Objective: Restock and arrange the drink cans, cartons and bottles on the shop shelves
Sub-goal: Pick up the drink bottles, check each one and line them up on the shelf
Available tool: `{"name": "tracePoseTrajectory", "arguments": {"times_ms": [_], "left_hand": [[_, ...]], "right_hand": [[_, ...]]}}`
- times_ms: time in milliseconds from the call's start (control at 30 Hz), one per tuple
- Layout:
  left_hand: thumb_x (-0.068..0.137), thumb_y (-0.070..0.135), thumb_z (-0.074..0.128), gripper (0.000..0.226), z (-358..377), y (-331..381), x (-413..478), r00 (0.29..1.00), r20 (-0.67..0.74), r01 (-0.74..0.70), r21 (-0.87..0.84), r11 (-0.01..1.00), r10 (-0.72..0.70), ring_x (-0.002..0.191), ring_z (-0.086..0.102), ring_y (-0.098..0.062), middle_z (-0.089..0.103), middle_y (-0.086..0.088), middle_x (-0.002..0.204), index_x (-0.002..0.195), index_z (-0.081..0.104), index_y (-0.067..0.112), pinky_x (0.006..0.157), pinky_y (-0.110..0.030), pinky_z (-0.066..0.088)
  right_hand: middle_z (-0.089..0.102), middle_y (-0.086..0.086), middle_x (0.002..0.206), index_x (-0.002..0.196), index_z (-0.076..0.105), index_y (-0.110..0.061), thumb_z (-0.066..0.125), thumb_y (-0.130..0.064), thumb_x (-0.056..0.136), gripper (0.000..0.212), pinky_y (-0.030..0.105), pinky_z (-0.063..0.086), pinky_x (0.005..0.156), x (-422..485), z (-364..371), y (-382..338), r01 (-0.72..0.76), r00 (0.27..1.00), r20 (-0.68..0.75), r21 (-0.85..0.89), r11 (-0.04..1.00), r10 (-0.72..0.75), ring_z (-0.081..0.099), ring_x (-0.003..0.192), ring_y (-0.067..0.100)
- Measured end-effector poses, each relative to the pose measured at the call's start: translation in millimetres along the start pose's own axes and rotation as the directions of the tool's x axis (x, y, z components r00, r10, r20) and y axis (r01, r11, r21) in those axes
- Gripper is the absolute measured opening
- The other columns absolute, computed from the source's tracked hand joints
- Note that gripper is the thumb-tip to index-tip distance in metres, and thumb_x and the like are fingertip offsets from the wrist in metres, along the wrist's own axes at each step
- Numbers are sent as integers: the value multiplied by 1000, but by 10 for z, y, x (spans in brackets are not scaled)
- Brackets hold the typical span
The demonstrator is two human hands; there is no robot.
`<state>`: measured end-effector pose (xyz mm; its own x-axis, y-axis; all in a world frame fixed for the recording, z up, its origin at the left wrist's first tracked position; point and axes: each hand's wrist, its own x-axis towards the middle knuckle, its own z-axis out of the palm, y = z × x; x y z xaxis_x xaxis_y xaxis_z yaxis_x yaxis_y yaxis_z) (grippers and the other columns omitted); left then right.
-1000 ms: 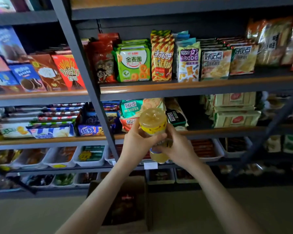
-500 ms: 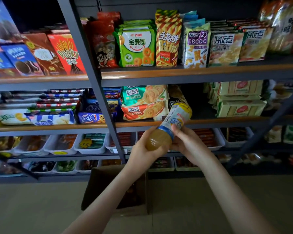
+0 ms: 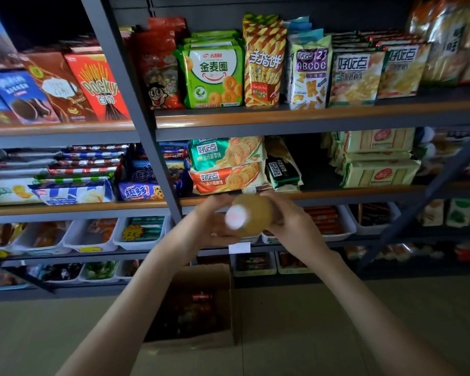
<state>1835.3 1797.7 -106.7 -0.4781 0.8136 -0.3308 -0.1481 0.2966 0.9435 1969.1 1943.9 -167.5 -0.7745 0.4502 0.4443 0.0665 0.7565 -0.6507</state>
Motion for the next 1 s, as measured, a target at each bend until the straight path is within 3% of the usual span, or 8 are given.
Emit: {"name": "tracePoseTrajectory", "arguments": {"times_ms": [100,167,233,367,467,667,867,1000], "left_hand": [[82,56,47,54,-65,50,-124,971,142,-192,-23,981,193,109,65,-12,71,3,114,127,57,28,90,-24,53],[86,49,59,52,-29,-10,-131,951,112,-301,135,944,288,115,57,-2,60,13,128,135,50,34,86,-11,48],[81,40,73,66,17,-135,-123,937,125,-346,237,908,325,117,57,-8,52,8,133,139,41,37,89,-19,52],[84,21,74,61,189,-245,-148,873,-27,-473,195,859,487,106,63,-2,63,11,117,135,42,29,87,-22,54],[80,35,72,60,321,-131,-153,777,-91,-560,352,750,623,111,57,6,56,17,126,133,43,31,90,-15,50],[80,32,77,63,355,-106,-91,695,-78,-568,549,613,714,109,57,-5,48,12,127,131,41,37,88,-14,51],[79,35,77,68,284,3,-47,726,-43,-506,643,575,687,104,59,-7,53,10,117,136,41,27,80,-2,46],[81,44,73,55,146,301,-5,746,39,-466,743,480,665,99,62,-6,62,7,112,128,48,26,86,-22,53]], "right_hand": [[71,-12,98,110,60,-18,77,-10,80,35,25,54,85,-4,-20,-196,-368,922,58,440,819,382,66,99,11],[74,1,100,108,64,-13,72,-7,81,28,37,57,87,32,-31,-308,-377,881,94,732,568,463,69,100,19],[73,10,107,115,62,-7,64,-17,83,33,38,58,83,78,-58,-404,-363,848,209,899,247,486,68,103,27],[72,17,103,118,59,0,56,-30,92,39,35,60,69,178,-129,-494,-256,739,390,917,-306,550,73,90,26],[70,24,95,117,57,3,56,-28,95,38,35,57,49,178,-116,-551,-167,645,486,843,-511,590,73,73,31],[72,22,89,104,61,4,52,-26,99,32,40,61,59,119,-119,-579,-186,682,481,843,-505,552,73,73,30],[72,19,100,115,58,2,58,-21,94,31,44,60,73,263,-324,-522,-269,731,419,902,-337,539,72,89,29],[71,16,105,114,60,-3,62,-18,86,31,39,61,72,465,-603,-464,-320,790,306,945,-69,531,71,92,25]]}}
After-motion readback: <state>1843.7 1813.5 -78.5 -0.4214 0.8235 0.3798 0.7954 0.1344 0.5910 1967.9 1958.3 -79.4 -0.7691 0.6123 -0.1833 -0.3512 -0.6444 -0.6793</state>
